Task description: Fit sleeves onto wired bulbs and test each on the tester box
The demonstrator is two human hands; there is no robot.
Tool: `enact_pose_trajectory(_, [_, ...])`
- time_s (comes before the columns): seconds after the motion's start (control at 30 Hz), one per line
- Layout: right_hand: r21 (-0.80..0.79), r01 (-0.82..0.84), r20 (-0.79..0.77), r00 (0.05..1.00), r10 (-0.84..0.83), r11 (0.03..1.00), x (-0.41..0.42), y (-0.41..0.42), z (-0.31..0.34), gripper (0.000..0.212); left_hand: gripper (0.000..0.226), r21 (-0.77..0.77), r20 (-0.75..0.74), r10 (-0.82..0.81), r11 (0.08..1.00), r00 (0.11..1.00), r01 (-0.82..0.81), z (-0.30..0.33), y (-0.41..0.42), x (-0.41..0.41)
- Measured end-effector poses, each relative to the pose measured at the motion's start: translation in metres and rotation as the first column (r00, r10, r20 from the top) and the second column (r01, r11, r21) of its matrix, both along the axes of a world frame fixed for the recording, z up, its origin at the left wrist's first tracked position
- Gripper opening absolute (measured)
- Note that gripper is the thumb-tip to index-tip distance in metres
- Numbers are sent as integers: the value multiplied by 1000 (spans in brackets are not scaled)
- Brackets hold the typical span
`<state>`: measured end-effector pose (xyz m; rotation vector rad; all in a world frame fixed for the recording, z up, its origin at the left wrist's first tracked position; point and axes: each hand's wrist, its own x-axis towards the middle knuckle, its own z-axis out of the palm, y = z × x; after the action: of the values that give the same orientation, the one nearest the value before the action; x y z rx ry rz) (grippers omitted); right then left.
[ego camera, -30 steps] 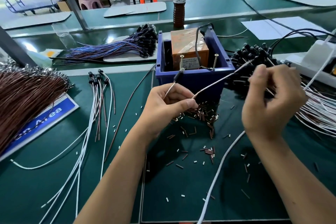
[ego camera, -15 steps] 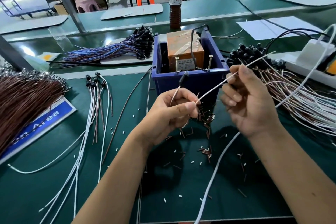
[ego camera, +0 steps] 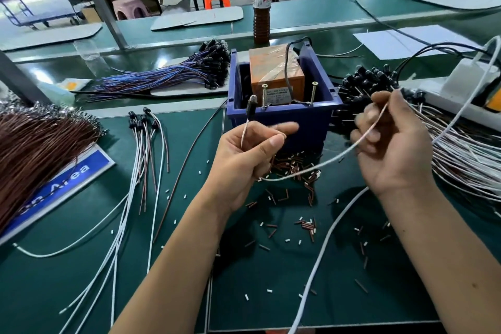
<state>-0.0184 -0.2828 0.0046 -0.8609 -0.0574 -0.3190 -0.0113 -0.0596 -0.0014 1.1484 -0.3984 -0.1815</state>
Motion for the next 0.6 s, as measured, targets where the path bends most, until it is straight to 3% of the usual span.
enact_pose_trajectory(0.1, [-421,-46,87,992,91,906,-7,2,0,29,24,-20,6,-42,999,999,42,4,3,-2])
enact_pose_trajectory(0.2, [-755,-144,36,965,261,639,-17,21,-1,26,24,-27,6,-86,996,996,86,7,4,-3])
enact_pose_trajectory(0.3, [-786,-253,-60,939,338,564,-23,40,-8,26,16,-86,1,-150,985,989,149,4,1,-5])
enact_pose_trajectory(0.4, [-796,-317,-127,921,369,515,-24,45,-10,32,20,4,-9,-92,996,996,92,-1,-1,-4])
enact_pose_trajectory(0.47, [-764,-350,-144,912,384,543,-24,42,-9,30,19,12,-66,-70,997,995,71,-2,1,0])
enact_pose_trajectory(0.6, [-694,-290,-73,939,337,659,-23,40,-7,18,17,29,-127,-182,982,975,187,-2,9,4])
